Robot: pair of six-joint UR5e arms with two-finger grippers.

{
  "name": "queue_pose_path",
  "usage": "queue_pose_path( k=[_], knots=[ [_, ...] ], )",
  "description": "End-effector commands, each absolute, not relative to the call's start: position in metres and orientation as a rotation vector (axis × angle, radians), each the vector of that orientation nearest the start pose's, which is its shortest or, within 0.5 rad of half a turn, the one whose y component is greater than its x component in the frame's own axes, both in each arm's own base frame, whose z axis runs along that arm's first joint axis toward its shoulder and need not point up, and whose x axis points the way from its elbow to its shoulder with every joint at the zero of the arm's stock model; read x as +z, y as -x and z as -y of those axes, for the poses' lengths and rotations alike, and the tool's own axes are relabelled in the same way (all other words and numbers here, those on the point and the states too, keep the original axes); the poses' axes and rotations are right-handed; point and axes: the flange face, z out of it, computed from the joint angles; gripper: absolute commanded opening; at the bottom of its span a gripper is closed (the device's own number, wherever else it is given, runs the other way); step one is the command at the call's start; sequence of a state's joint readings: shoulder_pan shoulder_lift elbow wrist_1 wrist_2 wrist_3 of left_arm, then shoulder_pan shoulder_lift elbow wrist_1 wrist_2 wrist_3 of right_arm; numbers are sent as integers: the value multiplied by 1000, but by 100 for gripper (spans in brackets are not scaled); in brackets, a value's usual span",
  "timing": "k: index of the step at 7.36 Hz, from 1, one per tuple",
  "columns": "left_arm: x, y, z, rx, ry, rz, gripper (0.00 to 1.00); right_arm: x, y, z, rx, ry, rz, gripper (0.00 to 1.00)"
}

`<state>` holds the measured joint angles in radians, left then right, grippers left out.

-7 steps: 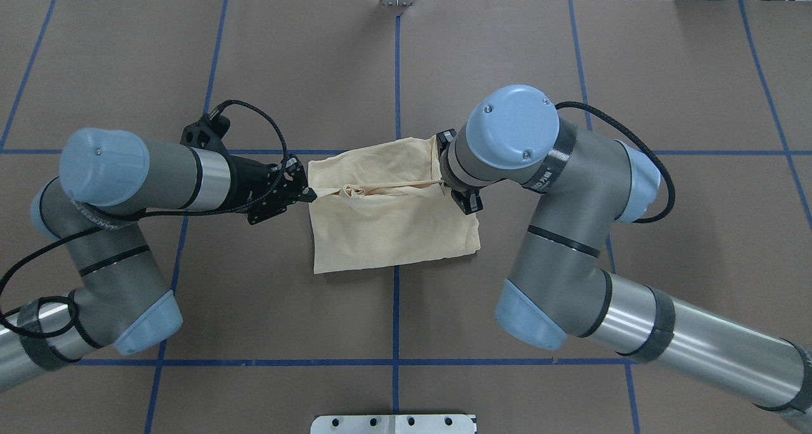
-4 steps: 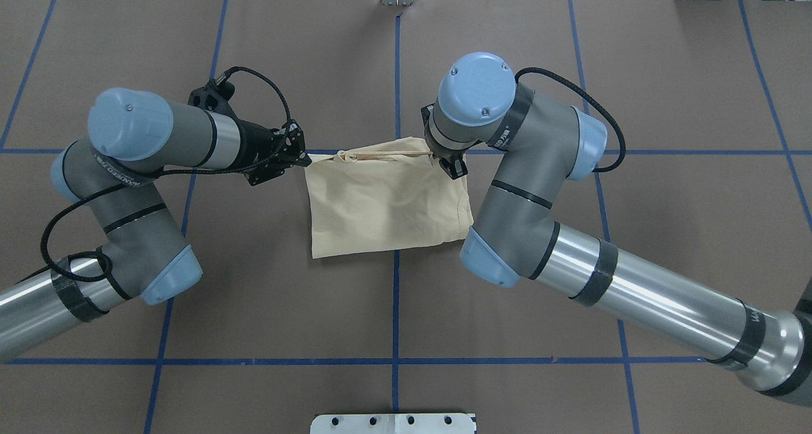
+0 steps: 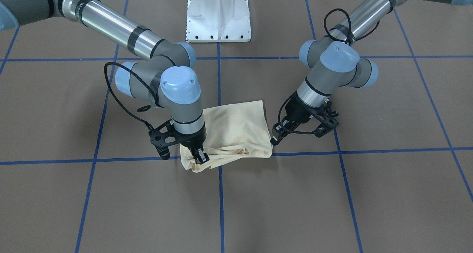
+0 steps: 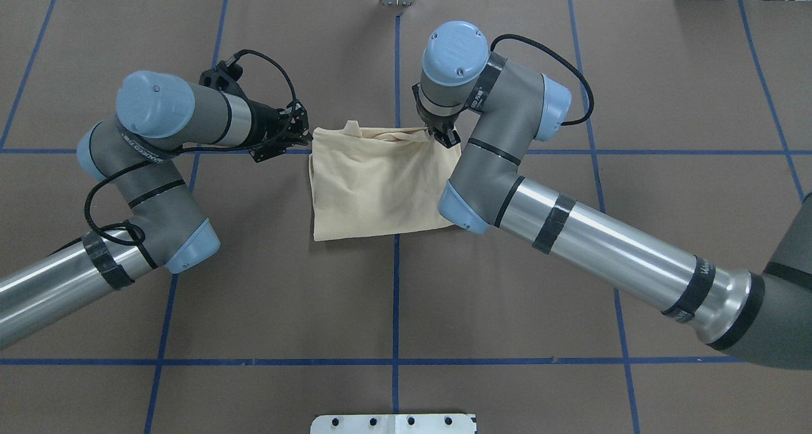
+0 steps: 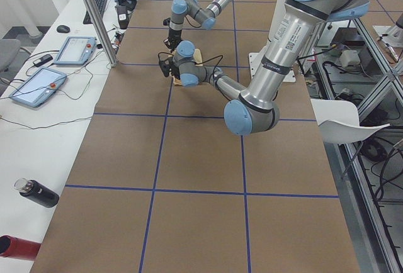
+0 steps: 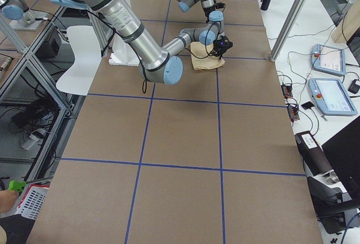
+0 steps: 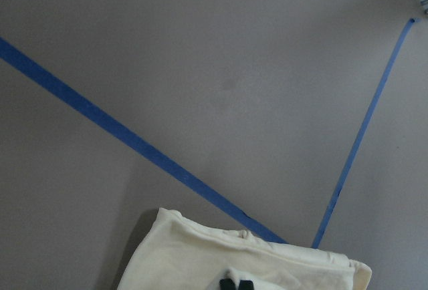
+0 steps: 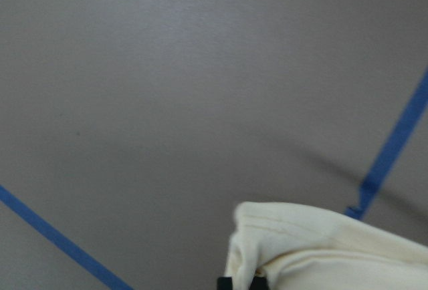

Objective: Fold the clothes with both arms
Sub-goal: 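Release the folded edge and raise both grippers away from the shirt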

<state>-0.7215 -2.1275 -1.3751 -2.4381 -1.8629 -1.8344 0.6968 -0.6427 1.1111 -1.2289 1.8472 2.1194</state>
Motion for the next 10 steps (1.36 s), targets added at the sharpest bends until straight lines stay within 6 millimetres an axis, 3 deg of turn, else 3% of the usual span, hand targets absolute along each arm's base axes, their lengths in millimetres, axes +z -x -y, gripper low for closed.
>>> queue_pose_path(
  k=[1,2,3,4,5,6,8,10],
  knots=[
    [345,-454,584,-681,-143,-1252,60,225,544,671,924,152,897,100],
    [345,-447,589,-688,-150,-1253,59,224,531,681,929,144,900,100],
    [345,-441,594,-694,-155,-1254,59,228,503,699,916,165,908,100],
    [343,-427,602,-689,-170,-1254,57,240,467,719,885,169,911,100],
    [346,-411,607,-587,-197,-1246,57,270,419,735,842,176,910,100],
    [352,-372,618,-468,-260,-1228,57,312,365,740,750,141,900,100],
    [407,-278,611,-232,-403,-1142,57,383,252,731,561,62,868,100],
    [471,-151,606,-20,-519,-1049,57,483,96,693,314,-60,870,100]
  ],
)
